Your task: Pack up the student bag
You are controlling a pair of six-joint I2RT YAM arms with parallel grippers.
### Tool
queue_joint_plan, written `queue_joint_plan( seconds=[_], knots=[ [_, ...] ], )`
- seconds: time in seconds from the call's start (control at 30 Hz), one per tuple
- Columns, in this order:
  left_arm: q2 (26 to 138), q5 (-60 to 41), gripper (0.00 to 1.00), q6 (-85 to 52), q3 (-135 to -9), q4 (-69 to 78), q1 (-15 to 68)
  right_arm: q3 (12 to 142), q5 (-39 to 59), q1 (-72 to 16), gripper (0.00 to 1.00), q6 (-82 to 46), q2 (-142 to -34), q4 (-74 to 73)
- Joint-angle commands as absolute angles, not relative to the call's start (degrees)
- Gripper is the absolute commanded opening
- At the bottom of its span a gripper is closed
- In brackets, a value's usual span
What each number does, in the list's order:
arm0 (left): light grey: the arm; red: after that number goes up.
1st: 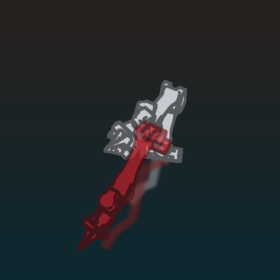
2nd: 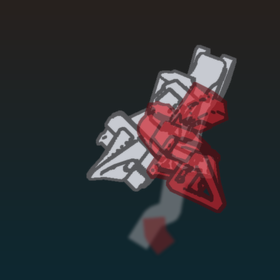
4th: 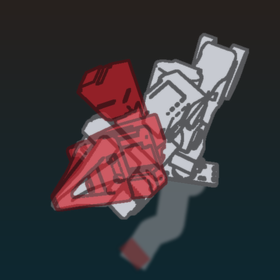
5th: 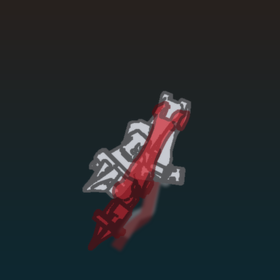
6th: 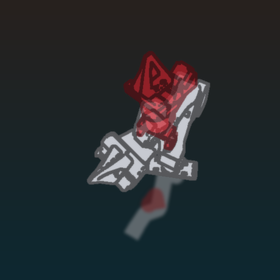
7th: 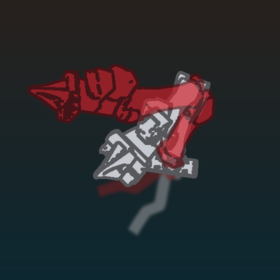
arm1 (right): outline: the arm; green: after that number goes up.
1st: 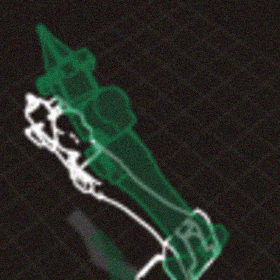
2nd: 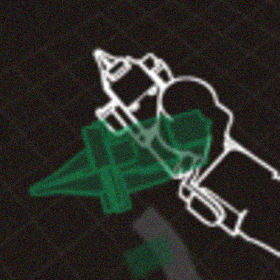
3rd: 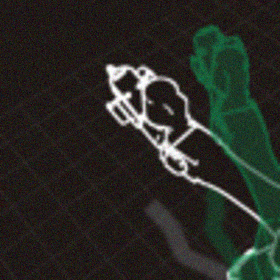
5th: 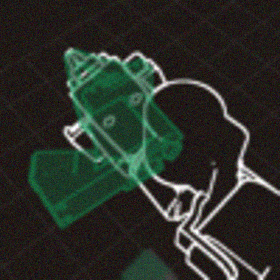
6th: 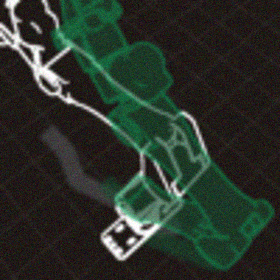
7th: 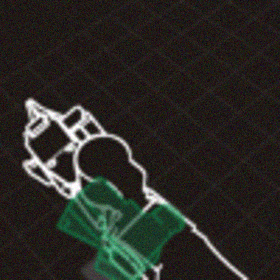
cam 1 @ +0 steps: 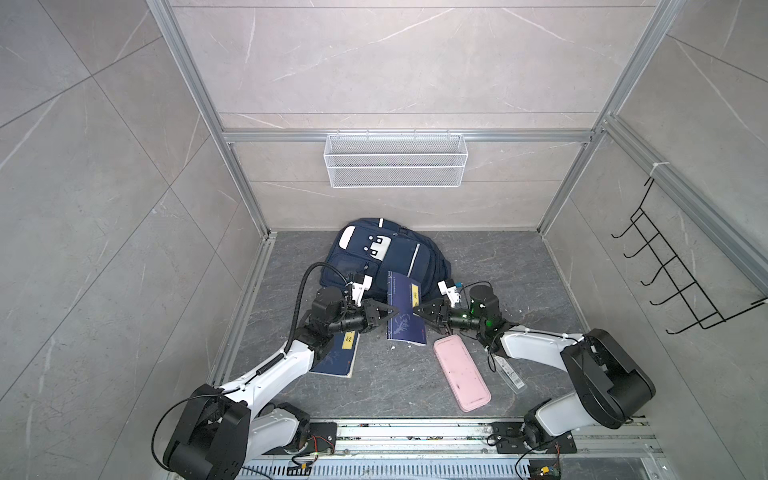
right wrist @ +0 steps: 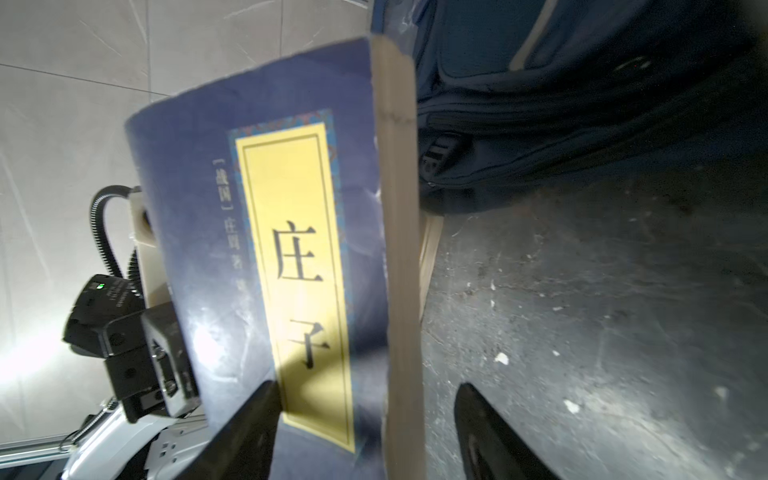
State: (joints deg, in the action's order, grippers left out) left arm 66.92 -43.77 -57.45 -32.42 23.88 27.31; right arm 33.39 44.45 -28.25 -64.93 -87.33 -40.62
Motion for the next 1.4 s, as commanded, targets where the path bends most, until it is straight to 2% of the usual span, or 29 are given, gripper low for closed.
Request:
queue_joint_plan(
  seconds=[0.0, 0.33, 0.87, 1.03, 1.13, 1.2, 1.23, 1.37],
  knots=[
    [66.28, -46.36, 0.00, -57.96, -32.45, 29.69, 26.80, 32.96, 47.77, -28.30, 0.67, -69.67, -87.80, -51.42],
    [65.60, -44.91, 0.00, -56.27, -31.31, 24.93, 24.53, 33.22, 49.41, -26.92, 0.56, -71.02, -85.55, -52.31],
    [66.87, -44.59, 0.00, -55.08, -31.63, 22.82, 24.16, 35.43, 50.34, -26.63, 0.27, -70.01, -83.50, -48.49],
    [67.22, -44.12, 0.00, -54.09, -31.99, 20.85, 24.17, 36.42, 50.28, -26.65, 0.14, -69.05, -83.14, -45.44],
    [67.57, -43.26, 0.00, -52.91, -32.46, 18.80, 24.17, 37.20, 50.10, -26.63, 0.01, -68.43, -83.15, -43.23],
    [67.74, -42.62, 0.00, -51.62, -33.14, 16.62, 24.17, 37.67, 49.53, -26.56, 0.00, -67.48, -82.69, -41.06],
    [67.68, -42.23, 0.02, -50.89, -33.56, 15.23, 24.17, 37.86, 49.18, -26.65, 0.00, -67.00, -82.39, -39.89],
    [67.35, -39.21, 0.32, -46.73, -36.12, 7.58, 24.17, 38.60, 47.24, -24.86, 0.00, -63.86, -79.64, -32.48]
  ],
)
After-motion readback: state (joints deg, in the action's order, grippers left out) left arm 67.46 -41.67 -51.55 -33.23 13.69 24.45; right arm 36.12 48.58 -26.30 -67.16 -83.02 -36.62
